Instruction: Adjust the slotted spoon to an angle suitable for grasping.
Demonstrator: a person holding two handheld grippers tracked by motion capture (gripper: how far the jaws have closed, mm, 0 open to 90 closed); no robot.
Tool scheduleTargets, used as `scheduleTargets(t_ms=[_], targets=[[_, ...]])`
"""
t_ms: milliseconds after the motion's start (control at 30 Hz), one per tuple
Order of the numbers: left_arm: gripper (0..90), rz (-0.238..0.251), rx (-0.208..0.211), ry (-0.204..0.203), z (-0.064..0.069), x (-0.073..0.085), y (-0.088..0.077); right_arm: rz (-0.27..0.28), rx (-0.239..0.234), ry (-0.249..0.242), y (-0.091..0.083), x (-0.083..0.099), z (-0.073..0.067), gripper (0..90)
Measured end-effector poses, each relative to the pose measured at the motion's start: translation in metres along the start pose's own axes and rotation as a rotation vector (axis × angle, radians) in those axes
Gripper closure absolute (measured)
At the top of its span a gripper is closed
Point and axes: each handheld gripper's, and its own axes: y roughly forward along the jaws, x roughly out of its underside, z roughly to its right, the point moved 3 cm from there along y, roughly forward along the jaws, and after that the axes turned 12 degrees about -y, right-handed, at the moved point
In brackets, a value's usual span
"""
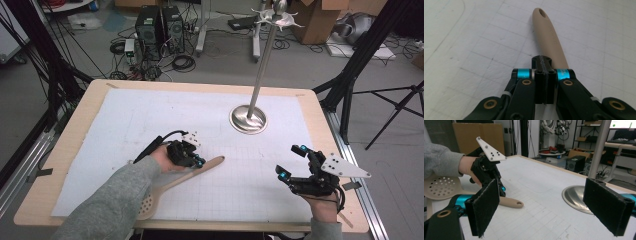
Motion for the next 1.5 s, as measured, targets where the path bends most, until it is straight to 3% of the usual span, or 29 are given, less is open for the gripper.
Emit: scheduleTargets(t_ms=[100,333,433,933,1033,1233,1500], targets=[[89.6,0.007,0.014,0.011,0.003,0.000,0.002,-0.003,-0.004,0.009,0.000,0.000,-0.001,12.8],[89.6,0.020,-0.036,0.032,0.006,-0.002,-0.004,0.001,-0.001,0.002,-0.001,0.000,0.000,12.8],[89.6,0.027,-0.068,0.026,0.005,-0.002,-0.014,-0.001,0.000,0.003,-0.001,0.000,0.000,12.8],[89.5,0.112,-0.123,0.007,0.013,0.011,-0.058,-0.006,-0.005,-0.005,0.001,0.000,-0.002,12.8],[88.9,0.150,-0.136,-0.010,0.017,0.017,-0.069,-0.006,-0.004,-0.007,0.002,0.000,-0.002,12.9],[76.8,0.201,-0.157,-0.004,0.025,0.032,-0.088,-0.012,-0.007,-0.009,0.002,0.000,-0.003,12.8],[49.2,0.201,-0.173,0.009,0.035,0.046,-0.091,-0.011,-0.004,-0.014,0.003,0.000,-0.003,12.8]])
